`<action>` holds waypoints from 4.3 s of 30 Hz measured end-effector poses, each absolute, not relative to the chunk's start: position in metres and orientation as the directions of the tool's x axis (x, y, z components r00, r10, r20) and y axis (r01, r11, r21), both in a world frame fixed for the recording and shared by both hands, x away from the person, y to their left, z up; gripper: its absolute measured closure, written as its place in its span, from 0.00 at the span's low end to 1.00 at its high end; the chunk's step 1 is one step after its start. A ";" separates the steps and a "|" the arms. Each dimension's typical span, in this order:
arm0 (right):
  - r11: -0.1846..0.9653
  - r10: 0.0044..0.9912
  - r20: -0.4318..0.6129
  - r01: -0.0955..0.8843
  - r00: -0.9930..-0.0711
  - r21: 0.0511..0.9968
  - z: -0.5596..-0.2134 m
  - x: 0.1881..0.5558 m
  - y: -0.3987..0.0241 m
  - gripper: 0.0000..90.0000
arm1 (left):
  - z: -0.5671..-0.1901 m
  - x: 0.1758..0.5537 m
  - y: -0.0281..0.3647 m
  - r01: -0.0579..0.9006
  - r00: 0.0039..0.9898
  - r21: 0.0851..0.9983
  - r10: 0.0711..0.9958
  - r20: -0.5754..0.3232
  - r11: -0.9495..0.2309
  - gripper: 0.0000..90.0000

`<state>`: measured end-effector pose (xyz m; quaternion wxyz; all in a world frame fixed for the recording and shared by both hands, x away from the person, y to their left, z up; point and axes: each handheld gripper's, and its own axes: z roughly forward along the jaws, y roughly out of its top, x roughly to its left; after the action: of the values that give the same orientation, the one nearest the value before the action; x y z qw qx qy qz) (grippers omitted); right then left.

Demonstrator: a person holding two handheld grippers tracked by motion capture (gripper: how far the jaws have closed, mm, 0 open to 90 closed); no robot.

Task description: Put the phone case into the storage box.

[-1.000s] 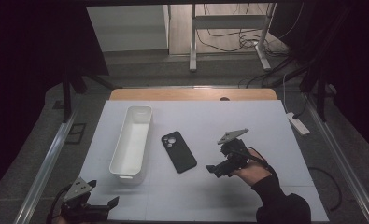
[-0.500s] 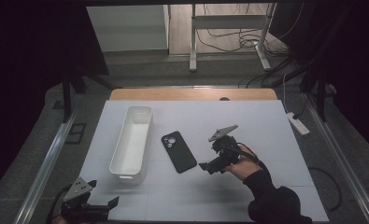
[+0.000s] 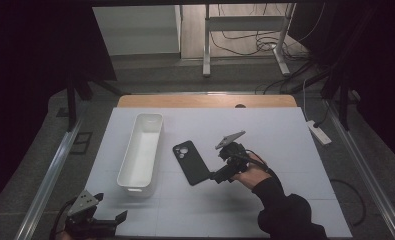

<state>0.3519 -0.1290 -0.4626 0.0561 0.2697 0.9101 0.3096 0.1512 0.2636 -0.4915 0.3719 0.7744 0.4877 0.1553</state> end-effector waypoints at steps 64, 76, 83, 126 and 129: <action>0.761 0.451 0.045 0.411 -0.891 0.503 -0.481 0.374 -0.043 1.00 | -0.492 0.151 0.265 0.639 0.485 0.729 0.864 -0.135 -0.245 0.00; 0.786 0.396 0.045 0.364 -0.917 0.500 -0.495 0.355 -0.025 1.00 | -0.492 0.151 0.265 0.639 0.487 0.728 0.863 -0.133 -0.248 0.00; 0.798 0.382 0.045 0.354 -0.923 0.488 -0.502 0.351 -0.017 1.00 | -0.492 0.151 0.265 0.639 0.487 0.728 0.863 -0.132 -0.249 0.00; 0.789 0.435 0.040 0.402 -0.900 0.465 -0.501 0.365 -0.047 0.96 | -0.492 0.152 0.264 0.642 0.487 0.723 0.864 -0.129 -0.254 0.00; 0.785 0.431 0.028 0.390 -0.902 0.482 -0.493 0.364 -0.048 0.89 | -0.492 0.152 0.264 0.642 0.488 0.722 0.863 -0.127 -0.257 0.00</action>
<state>0.3638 -0.0484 -0.4929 0.0416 0.2173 0.9438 0.2457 0.1520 0.2636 -0.4918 0.3711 0.7787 0.4834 0.1490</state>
